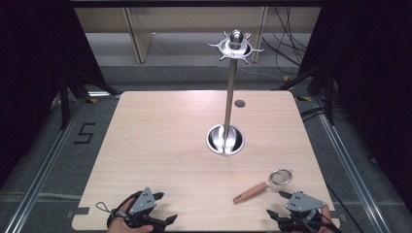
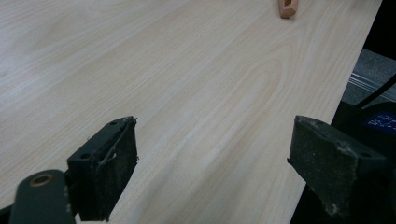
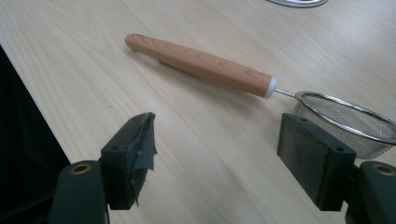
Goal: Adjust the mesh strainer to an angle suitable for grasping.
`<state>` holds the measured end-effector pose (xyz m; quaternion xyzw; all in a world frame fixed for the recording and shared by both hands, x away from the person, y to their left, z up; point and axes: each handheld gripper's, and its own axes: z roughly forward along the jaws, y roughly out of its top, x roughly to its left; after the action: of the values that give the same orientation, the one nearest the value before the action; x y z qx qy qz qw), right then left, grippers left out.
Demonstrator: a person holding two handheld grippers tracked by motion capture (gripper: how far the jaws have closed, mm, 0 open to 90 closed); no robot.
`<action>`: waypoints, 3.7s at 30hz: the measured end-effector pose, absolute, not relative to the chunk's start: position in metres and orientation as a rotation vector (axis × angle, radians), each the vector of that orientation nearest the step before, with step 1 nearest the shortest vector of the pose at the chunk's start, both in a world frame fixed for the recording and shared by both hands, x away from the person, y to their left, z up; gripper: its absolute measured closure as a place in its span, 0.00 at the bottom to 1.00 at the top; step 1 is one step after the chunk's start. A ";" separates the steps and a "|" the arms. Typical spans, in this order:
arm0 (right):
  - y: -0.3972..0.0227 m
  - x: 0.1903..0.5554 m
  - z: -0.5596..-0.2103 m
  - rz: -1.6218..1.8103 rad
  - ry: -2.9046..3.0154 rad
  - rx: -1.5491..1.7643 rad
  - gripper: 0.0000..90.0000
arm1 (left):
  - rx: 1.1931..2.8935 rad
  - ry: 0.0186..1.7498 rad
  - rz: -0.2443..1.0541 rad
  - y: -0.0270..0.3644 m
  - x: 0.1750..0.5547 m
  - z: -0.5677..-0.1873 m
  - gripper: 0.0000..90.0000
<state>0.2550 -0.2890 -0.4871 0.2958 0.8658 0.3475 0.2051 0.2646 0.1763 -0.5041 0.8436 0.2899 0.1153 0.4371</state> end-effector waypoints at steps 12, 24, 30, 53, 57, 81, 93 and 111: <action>-0.288 0.255 -0.487 0.968 2.420 0.823 0.32 | 2.100 0.719 0.292 0.176 0.265 -0.504 0.16; -0.287 0.257 -0.488 0.964 2.427 0.810 0.32 | 2.059 0.741 0.268 0.174 0.264 -0.505 0.16; -0.285 0.257 -0.486 0.964 2.428 0.826 0.32 | 2.089 0.728 0.285 0.176 0.264 -0.505 0.16; -0.254 0.303 -0.472 0.893 2.594 0.643 0.33 | 2.078 0.751 0.269 0.176 0.265 -0.507 0.16; -0.247 0.317 -0.474 0.832 2.619 0.595 0.33 | 2.093 0.743 0.274 0.176 0.265 -0.506 0.16; -0.232 0.351 -0.487 0.695 2.850 0.587 0.43 | 2.095 0.742 0.273 0.177 0.265 -0.506 0.16; -0.225 0.352 -0.485 0.612 2.944 0.563 0.55 | 2.082 0.742 0.274 0.176 0.265 -0.507 0.16; -0.224 0.356 -0.482 0.558 2.915 0.639 0.76 | 2.103 0.711 0.282 0.177 0.265 -0.504 0.16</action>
<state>0.3561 -0.2238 -0.4819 0.2103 0.9588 0.1837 0.0530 0.2651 0.1772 -0.5041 0.8455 0.2859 0.1134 0.4365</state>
